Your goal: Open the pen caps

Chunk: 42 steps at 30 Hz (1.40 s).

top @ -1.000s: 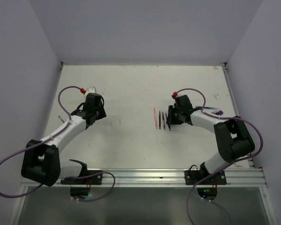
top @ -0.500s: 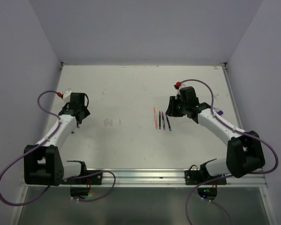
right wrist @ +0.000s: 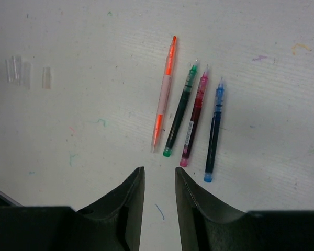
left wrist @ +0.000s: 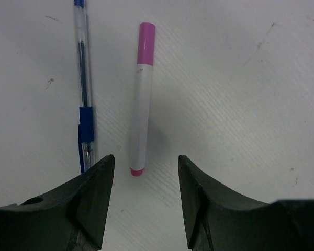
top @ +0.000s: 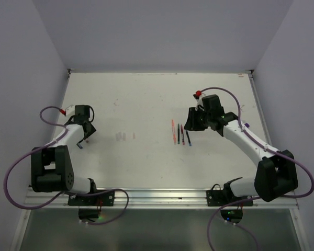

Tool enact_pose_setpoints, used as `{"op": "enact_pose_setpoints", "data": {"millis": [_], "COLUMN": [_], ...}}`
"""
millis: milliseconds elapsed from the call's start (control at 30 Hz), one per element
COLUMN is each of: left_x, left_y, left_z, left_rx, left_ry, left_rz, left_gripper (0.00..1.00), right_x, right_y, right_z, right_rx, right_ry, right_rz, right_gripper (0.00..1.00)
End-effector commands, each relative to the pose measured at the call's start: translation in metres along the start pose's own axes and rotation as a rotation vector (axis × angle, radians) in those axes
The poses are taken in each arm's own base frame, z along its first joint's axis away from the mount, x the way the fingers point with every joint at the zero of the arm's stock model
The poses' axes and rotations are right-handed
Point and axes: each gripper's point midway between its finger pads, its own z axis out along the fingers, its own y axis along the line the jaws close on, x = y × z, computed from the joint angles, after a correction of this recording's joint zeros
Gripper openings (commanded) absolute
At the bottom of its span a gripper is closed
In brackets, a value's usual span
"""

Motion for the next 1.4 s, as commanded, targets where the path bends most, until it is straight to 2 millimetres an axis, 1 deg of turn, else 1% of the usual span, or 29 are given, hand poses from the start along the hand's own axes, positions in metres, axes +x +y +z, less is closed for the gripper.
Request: {"op": "enact_pose_setpoints", "data": {"millis": [0,33,133,167,200,367,500,533,667,733,767,800,833,867,900,967,1000,1033,1067,1133,1167,1233,1267,1300,1333,1367], "left_x": [-0.024,-0.024,-0.025,-0.024,-0.028,-0.028,-0.025,-0.020,-0.012,-0.011,-0.006,-0.007,-0.004,-0.004,-0.006,-0.008,-0.015,-0.017,-0.030,-0.041,-0.054,-0.062,-0.069,-0.066,-0.062,-0.064], "left_y": [0.003,0.007,0.011,0.010,0.008,0.001,-0.004,-0.004,-0.005,-0.007,-0.009,-0.012,-0.014,-0.016,-0.018,-0.027,-0.029,-0.031,-0.034,-0.040,-0.043,-0.055,-0.060,-0.070,-0.075,-0.081], "left_z": [0.007,0.011,0.021,0.023,0.025,0.040,0.051,0.055,0.061,0.062,0.061,0.061,0.060,0.060,0.058,0.052,0.045,0.040,0.028,0.010,-0.008,-0.031,-0.048,-0.061,-0.071,-0.086], "left_rx": [-0.006,-0.016,-0.024,-0.017,-0.015,-0.015,-0.016,-0.023,-0.018,-0.003,0.015,0.033,0.049,0.060,0.077,0.131,0.151,0.170,0.199,0.257,0.301,0.401,0.454,0.530,0.575,0.636], "left_ry": [-0.087,-0.078,-0.058,-0.050,-0.052,-0.024,0.002,0.017,0.042,0.048,0.059,0.056,0.067,0.068,0.062,0.060,0.038,0.031,-0.007,-0.037,-0.082,-0.096,-0.123,-0.106,-0.100,-0.117], "left_rz": [-0.051,-0.057,-0.056,-0.055,-0.058,-0.045,-0.025,-0.014,0.009,0.017,0.021,0.024,0.026,0.029,0.026,0.024,0.014,0.010,-0.005,-0.015,-0.025,-0.028,-0.032,-0.024,-0.020,-0.022], "left_gripper": [0.55,0.55,0.54,0.54,0.54,0.52,0.48,0.47,0.40,0.31,0.26,0.12,0.05,0.00,0.00,0.00,0.00,0.00,0.00,0.00,0.00,0.00,0.00,0.00,0.00,0.00], "right_x": [-0.003,-0.001,-0.002,-0.003,-0.003,-0.005,-0.005,-0.005,-0.005,-0.007,-0.007,-0.007,-0.008,-0.007,-0.007,-0.004,-0.005,-0.003,-0.006,-0.006,-0.006,-0.004,-0.007,-0.007,-0.003,-0.005], "right_y": [0.008,0.009,0.011,0.011,0.012,0.013,0.014,0.014,0.017,0.019,0.020,0.021,0.022,0.022,0.021,0.021,0.022,0.023,0.026,0.031,0.035,0.045,0.052,0.058,0.070,0.080], "right_z": [-0.008,-0.008,-0.009,-0.010,-0.011,-0.013,-0.015,-0.015,-0.015,-0.016,-0.015,-0.016,-0.016,-0.016,-0.015,-0.016,-0.016,-0.016,-0.018,-0.019,-0.020,-0.021,-0.023,-0.023,-0.022,-0.022], "right_rx": [-0.040,-0.047,-0.054,-0.055,-0.056,-0.062,-0.065,-0.066,-0.083,-0.094,-0.098,-0.106,-0.108,-0.110,-0.108,-0.111,-0.115,-0.123,-0.135,-0.148,-0.159,-0.179,-0.199,-0.214,-0.241,-0.264], "right_ry": [-0.009,-0.005,-0.010,-0.013,-0.016,-0.026,-0.029,-0.031,-0.038,-0.047,-0.049,-0.051,-0.053,-0.052,-0.053,-0.055,-0.061,-0.058,-0.072,-0.083,-0.092,-0.100,-0.115,-0.118,-0.113,-0.121], "right_rz": [-0.017,-0.015,-0.016,-0.016,-0.019,-0.022,-0.027,-0.025,-0.021,-0.016,-0.015,-0.015,-0.016,-0.017,-0.016,-0.016,-0.012,-0.008,-0.013,-0.011,-0.019,-0.023,-0.018,-0.019,-0.039,-0.048], "right_gripper": [0.34,0.34,0.34,0.34,0.34,0.34,0.34,0.34,0.34,0.34,0.34,0.34,0.34,0.34,0.34,0.34,0.33,0.33,0.33,0.33,0.33,0.34,0.34,0.34,0.34,0.34]}}
